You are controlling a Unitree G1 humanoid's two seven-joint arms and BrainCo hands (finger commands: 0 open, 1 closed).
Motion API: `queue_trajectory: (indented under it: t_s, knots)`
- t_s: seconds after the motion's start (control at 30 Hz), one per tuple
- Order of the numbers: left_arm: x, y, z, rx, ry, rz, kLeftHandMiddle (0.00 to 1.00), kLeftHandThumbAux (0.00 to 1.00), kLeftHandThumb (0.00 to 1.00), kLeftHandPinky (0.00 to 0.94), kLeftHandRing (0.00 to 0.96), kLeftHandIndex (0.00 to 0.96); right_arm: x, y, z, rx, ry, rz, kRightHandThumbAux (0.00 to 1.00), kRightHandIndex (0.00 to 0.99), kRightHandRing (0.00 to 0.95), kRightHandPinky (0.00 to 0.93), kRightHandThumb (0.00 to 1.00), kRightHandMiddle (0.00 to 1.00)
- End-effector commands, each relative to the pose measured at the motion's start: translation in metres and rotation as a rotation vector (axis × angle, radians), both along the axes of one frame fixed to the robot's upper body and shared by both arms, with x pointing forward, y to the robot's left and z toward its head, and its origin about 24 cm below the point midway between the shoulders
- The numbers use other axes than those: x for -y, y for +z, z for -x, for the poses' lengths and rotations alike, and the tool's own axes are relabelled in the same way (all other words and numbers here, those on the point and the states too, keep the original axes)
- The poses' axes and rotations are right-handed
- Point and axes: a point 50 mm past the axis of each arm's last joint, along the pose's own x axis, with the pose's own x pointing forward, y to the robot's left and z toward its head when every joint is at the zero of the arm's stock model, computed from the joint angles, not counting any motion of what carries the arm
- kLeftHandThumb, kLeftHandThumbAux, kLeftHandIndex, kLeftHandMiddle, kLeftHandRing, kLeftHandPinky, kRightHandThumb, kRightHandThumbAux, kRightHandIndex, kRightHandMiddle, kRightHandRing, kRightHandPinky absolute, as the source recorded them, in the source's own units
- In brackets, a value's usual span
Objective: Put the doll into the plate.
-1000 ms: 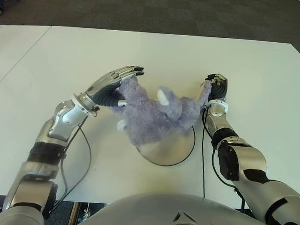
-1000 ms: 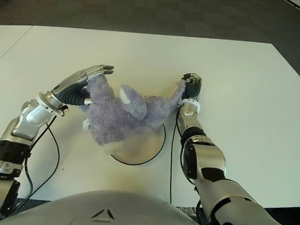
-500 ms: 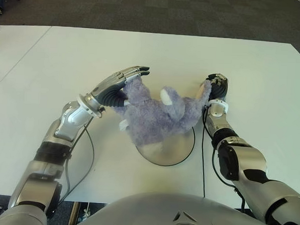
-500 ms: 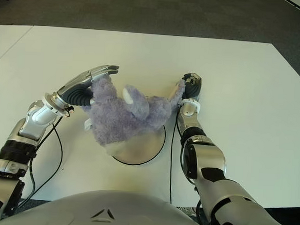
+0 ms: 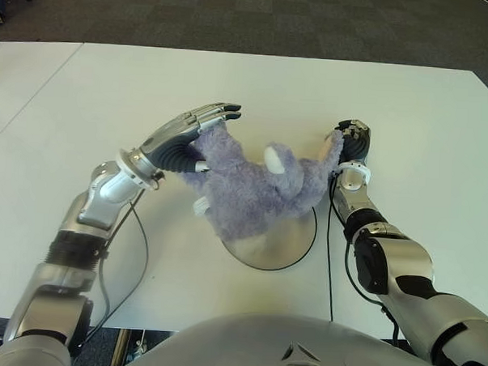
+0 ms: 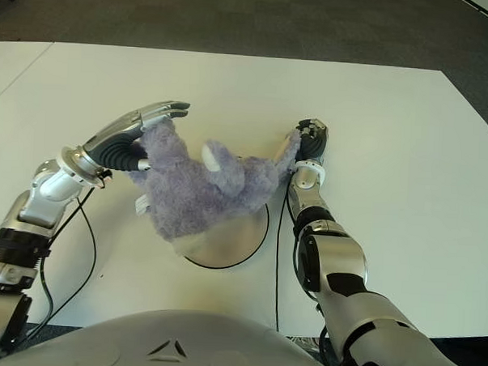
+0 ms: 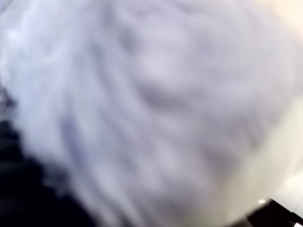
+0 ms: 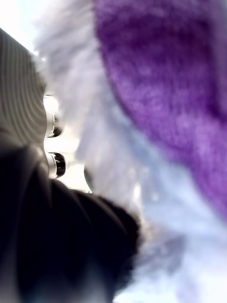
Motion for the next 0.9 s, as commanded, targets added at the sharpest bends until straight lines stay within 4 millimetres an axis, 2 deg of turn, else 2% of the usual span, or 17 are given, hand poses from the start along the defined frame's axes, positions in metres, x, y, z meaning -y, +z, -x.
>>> queue_trajectory:
  t_s: [0.03, 0.17, 0.3, 0.37, 0.4, 0.43, 0.5, 0.6, 0.73, 0.83, 0.87, 0.9]
  knots:
    - [-0.038, 0.021, 0.011, -0.089, 0.029, -0.098, 0.000, 0.332, 0.263, 0.000, 0.000, 0.000, -0.015, -0.085, 0.066, -0.389, 0.006, -0.050, 0.661, 0.428, 0.461, 0.442, 0.951, 0.488]
    - [-0.049, 0.030, 0.010, -0.167, 0.041, -0.147, 0.000, 0.338, 0.281, 0.000, 0.000, 0.000, -0.016, -0.085, 0.066, -0.387, 0.006, -0.065, 0.661, 0.428, 0.463, 0.455, 0.951, 0.486]
    - [-0.073, 0.045, 0.004, -0.255, 0.081, -0.209, 0.000, 0.358, 0.305, 0.000, 0.000, 0.000, -0.017, -0.085, 0.066, -0.386, 0.005, -0.064, 0.661, 0.428, 0.469, 0.492, 0.950, 0.483]
    - [-0.090, 0.051, 0.004, -0.307, 0.111, -0.223, 0.000, 0.362, 0.321, 0.000, 0.000, 0.000, -0.017, -0.085, 0.066, -0.389, 0.007, -0.062, 0.661, 0.428, 0.470, 0.470, 0.950, 0.483]
    - [-0.098, 0.049, 0.006, -0.336, 0.143, -0.208, 0.000, 0.362, 0.323, 0.000, 0.000, 0.000, -0.017, -0.085, 0.066, -0.388, 0.008, -0.062, 0.661, 0.428, 0.470, 0.466, 0.950, 0.483]
    - [-0.103, 0.047, 0.008, -0.357, 0.164, -0.196, 0.000, 0.360, 0.307, 0.000, 0.000, 0.000, -0.017, -0.085, 0.066, -0.387, 0.009, -0.062, 0.662, 0.428, 0.465, 0.409, 0.950, 0.485]
    - [-0.107, 0.045, 0.009, -0.373, 0.185, -0.170, 0.000, 0.360, 0.302, 0.000, 0.000, 0.000, -0.018, -0.085, 0.065, -0.386, 0.009, -0.062, 0.662, 0.428, 0.463, 0.393, 0.950, 0.485]
    - [-0.120, 0.035, 0.012, -0.381, 0.237, -0.091, 0.000, 0.360, 0.280, 0.000, 0.000, 0.000, -0.018, -0.085, 0.065, -0.387, 0.011, -0.061, 0.662, 0.427, 0.462, 0.432, 0.949, 0.486]
    - [-0.133, 0.025, 0.016, -0.362, 0.303, -0.016, 0.000, 0.360, 0.247, 0.000, 0.000, 0.000, -0.018, -0.085, 0.065, -0.388, 0.016, -0.057, 0.663, 0.427, 0.458, 0.424, 0.949, 0.487]
    - [-0.135, 0.025, 0.016, -0.330, 0.320, -0.006, 0.000, 0.362, 0.243, 0.000, 0.000, 0.000, -0.018, -0.085, 0.065, -0.389, 0.020, -0.048, 0.663, 0.427, 0.464, 0.463, 0.948, 0.484]
    - [-0.136, 0.025, 0.016, -0.315, 0.327, -0.003, 0.000, 0.355, 0.239, 0.000, 0.000, 0.000, -0.018, -0.085, 0.066, -0.391, 0.022, -0.042, 0.662, 0.427, 0.478, 0.522, 0.946, 0.476]
    - [-0.136, 0.025, 0.016, -0.305, 0.332, 0.000, 0.000, 0.354, 0.238, 0.000, 0.000, 0.000, -0.018, -0.085, 0.066, -0.392, 0.024, -0.039, 0.662, 0.427, 0.481, 0.534, 0.946, 0.475]
